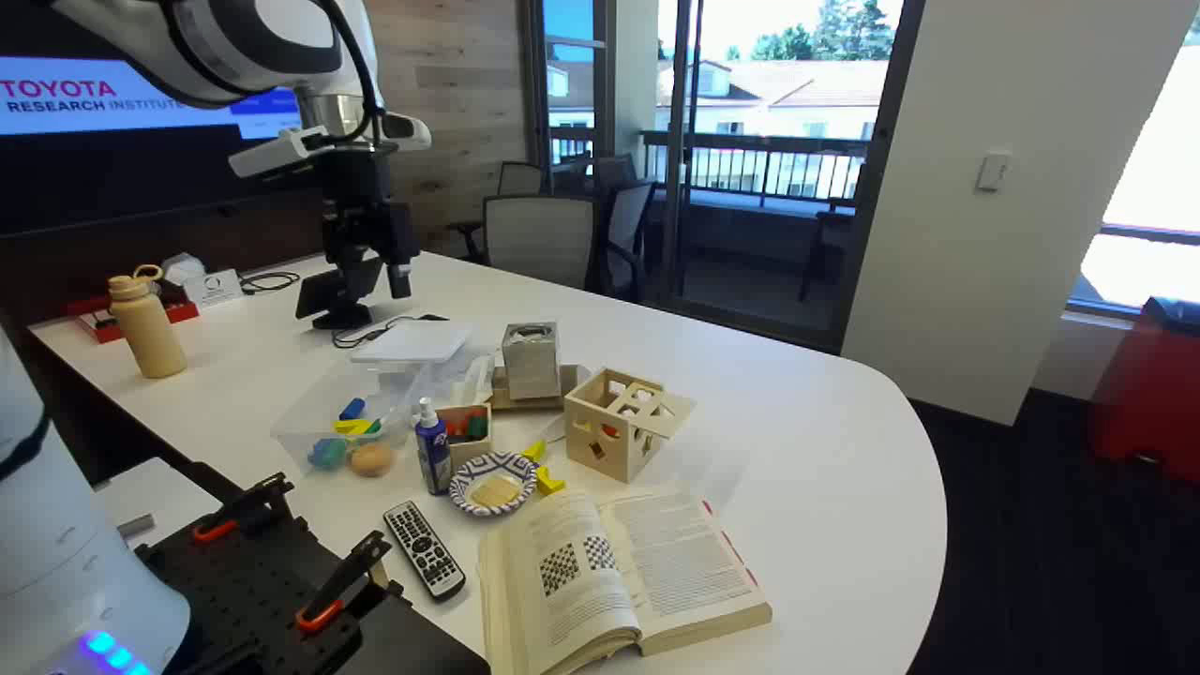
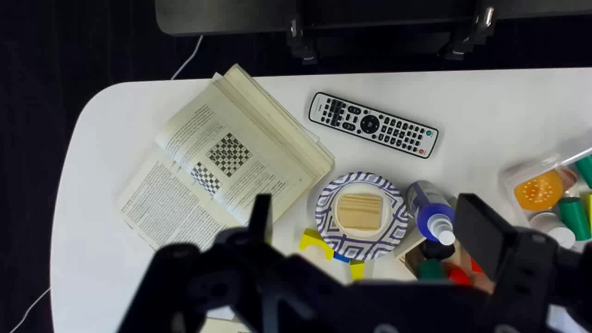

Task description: Close the blue book on the right

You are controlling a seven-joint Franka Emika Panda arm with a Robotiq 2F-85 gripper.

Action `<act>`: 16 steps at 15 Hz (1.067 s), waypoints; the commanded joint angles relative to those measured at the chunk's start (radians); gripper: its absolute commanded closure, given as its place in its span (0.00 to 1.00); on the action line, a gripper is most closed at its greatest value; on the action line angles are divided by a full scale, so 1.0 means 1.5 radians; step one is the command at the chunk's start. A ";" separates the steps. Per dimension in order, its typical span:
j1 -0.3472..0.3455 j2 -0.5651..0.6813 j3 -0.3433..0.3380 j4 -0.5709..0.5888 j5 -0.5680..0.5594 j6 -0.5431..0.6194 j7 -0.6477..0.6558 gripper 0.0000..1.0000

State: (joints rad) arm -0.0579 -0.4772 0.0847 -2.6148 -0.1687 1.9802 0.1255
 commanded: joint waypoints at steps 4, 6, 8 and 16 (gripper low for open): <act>-0.006 0.054 -0.007 -0.009 -0.032 0.077 0.030 0.00; -0.019 0.107 -0.014 -0.018 -0.050 0.147 0.051 0.00; -0.048 0.180 -0.015 -0.027 -0.105 0.234 0.102 0.00; -0.052 0.517 -0.131 0.034 -0.459 0.418 0.504 0.00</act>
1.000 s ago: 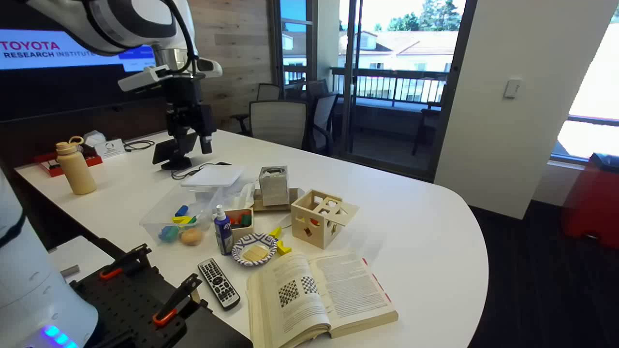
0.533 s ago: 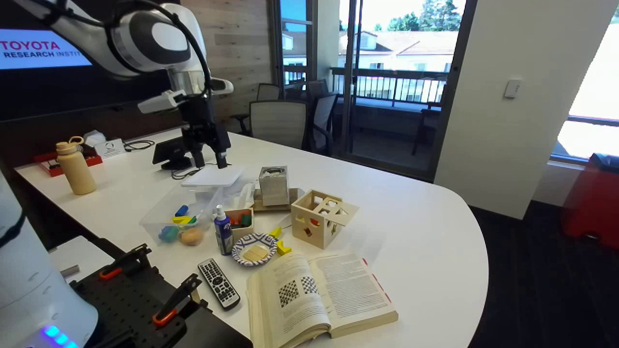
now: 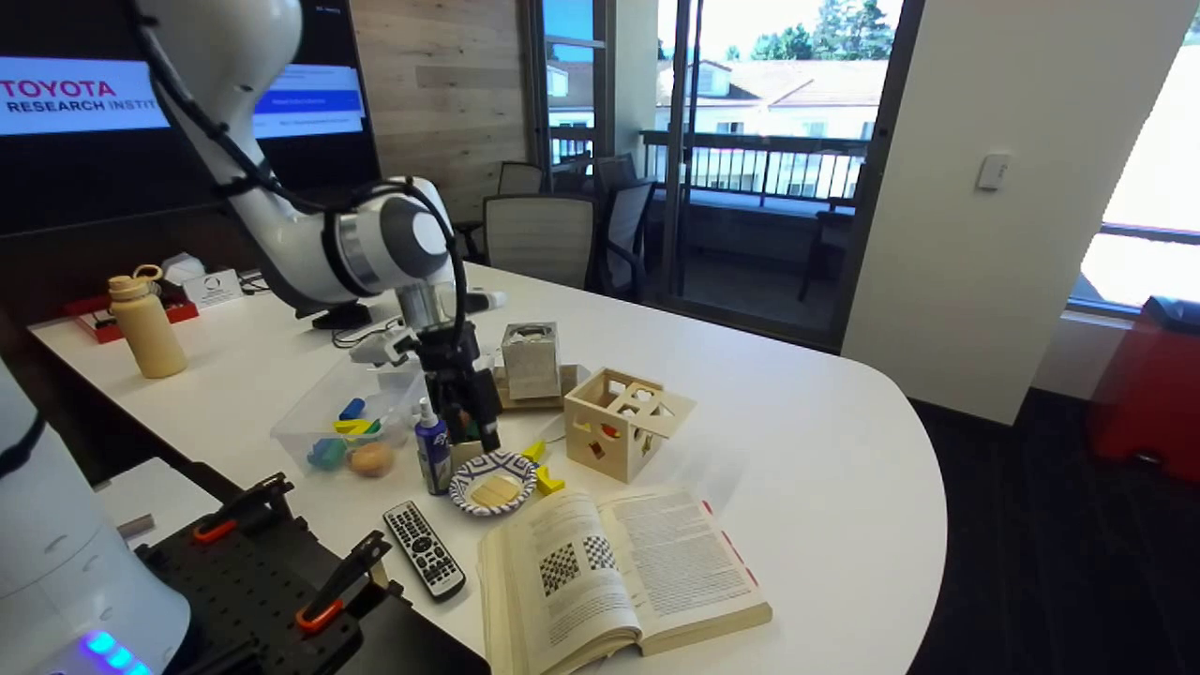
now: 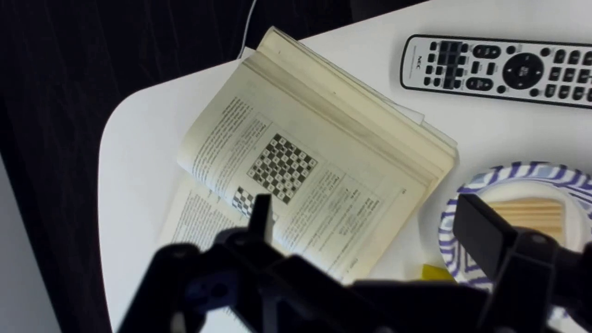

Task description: Close the blue book on the right

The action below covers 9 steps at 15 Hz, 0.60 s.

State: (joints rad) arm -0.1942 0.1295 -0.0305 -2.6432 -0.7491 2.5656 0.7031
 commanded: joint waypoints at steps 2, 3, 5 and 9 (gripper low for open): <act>0.064 0.189 -0.088 0.081 -0.085 0.052 0.176 0.00; 0.078 0.219 -0.102 0.093 -0.085 0.059 0.197 0.00; 0.098 0.283 -0.117 0.119 -0.062 0.079 0.220 0.00; 0.134 0.377 -0.131 0.162 -0.013 0.106 0.228 0.00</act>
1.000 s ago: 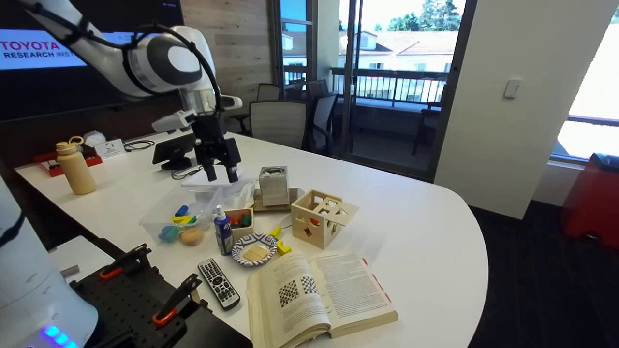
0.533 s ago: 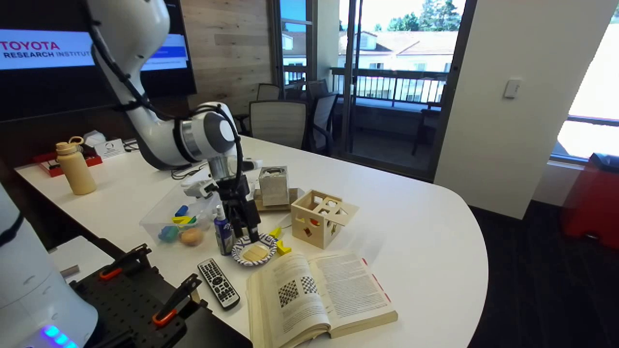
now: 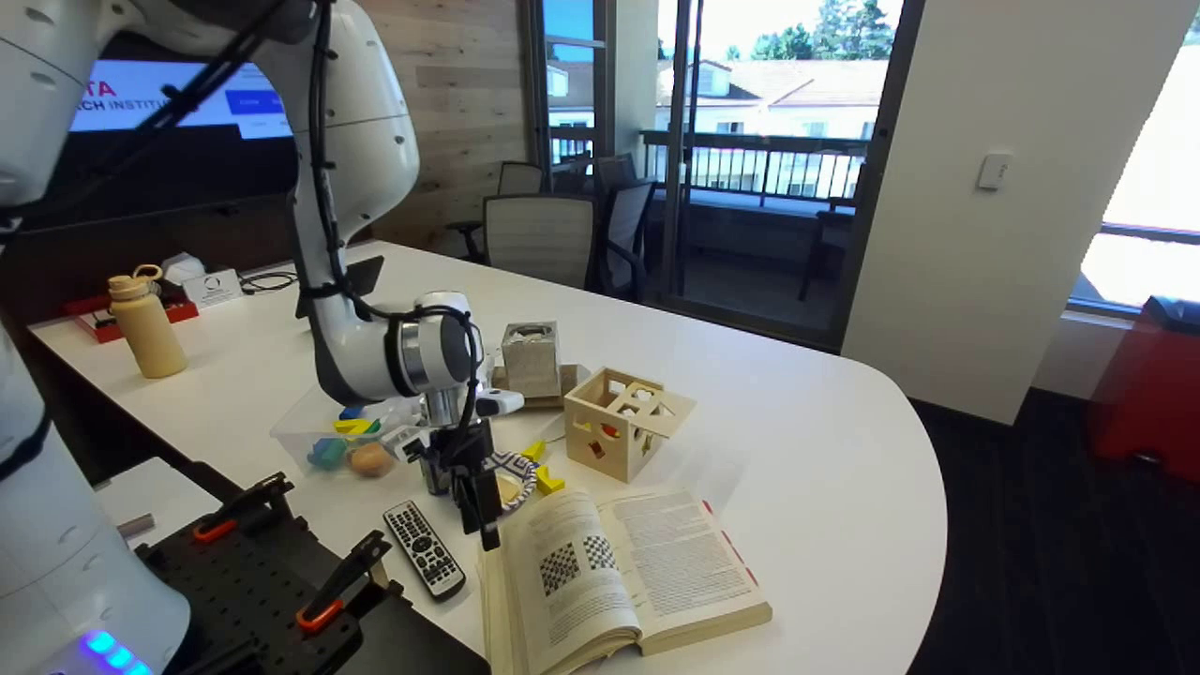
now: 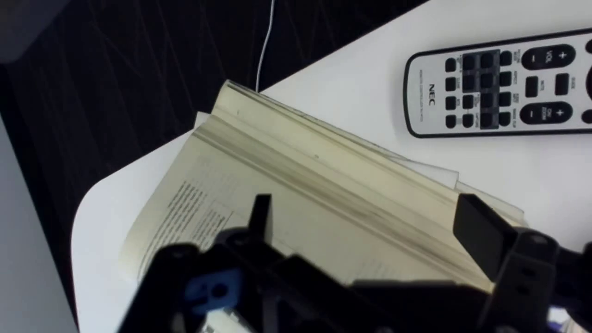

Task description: Close the blue book on the right

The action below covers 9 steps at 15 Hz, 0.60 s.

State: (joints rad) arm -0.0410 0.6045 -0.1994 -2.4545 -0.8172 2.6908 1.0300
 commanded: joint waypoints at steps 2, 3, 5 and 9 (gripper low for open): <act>0.046 0.091 -0.025 0.051 0.071 0.032 -0.006 0.00; 0.054 0.106 -0.028 0.060 0.091 0.034 -0.013 0.00; 0.071 0.131 -0.035 0.076 0.128 0.033 -0.023 0.00; 0.097 0.174 -0.046 0.103 0.211 0.028 -0.067 0.00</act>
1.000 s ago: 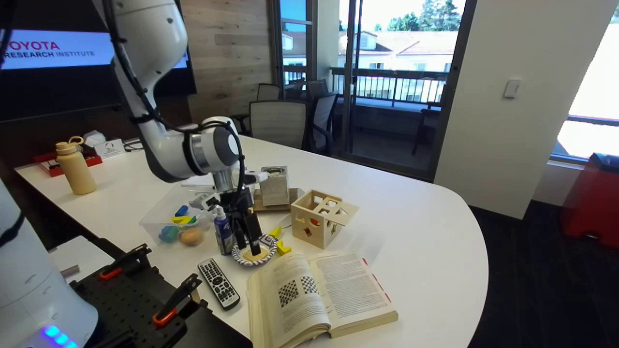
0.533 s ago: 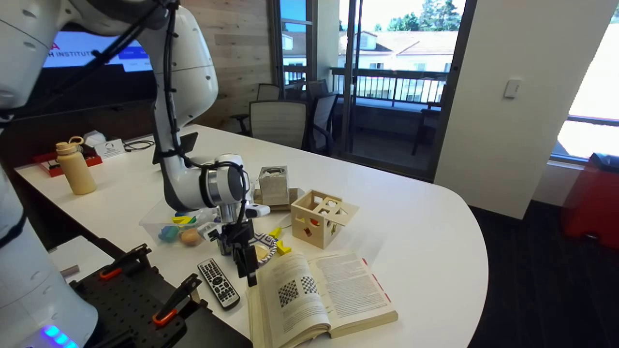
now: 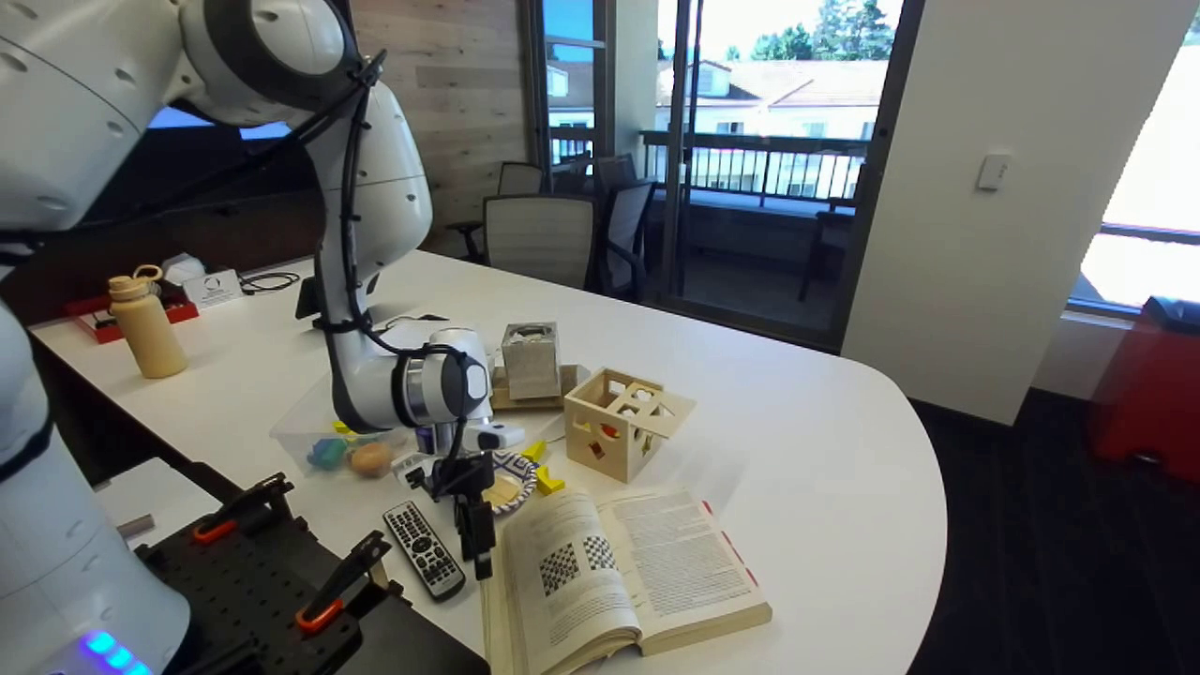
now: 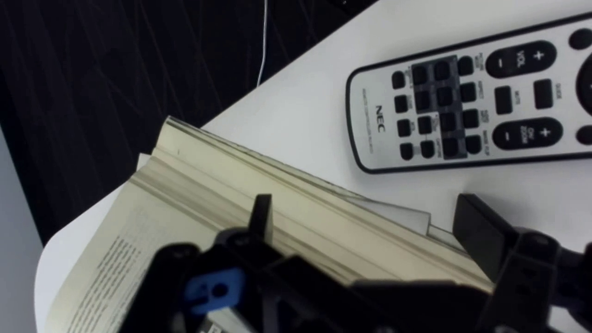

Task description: Close the blue book on the right

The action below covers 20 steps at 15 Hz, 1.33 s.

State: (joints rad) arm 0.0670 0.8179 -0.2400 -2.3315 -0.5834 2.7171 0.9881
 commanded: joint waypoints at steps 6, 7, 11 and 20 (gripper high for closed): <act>0.085 0.072 -0.060 0.049 0.164 0.007 -0.087 0.00; 0.096 0.075 -0.068 0.051 0.173 0.006 -0.084 0.00; 0.136 0.089 -0.097 0.060 0.199 0.003 -0.080 0.00; 0.175 0.103 -0.143 0.070 0.218 0.008 -0.074 0.00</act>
State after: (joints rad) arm 0.3027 0.9604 -0.4143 -2.2333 -0.2805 2.7171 0.8850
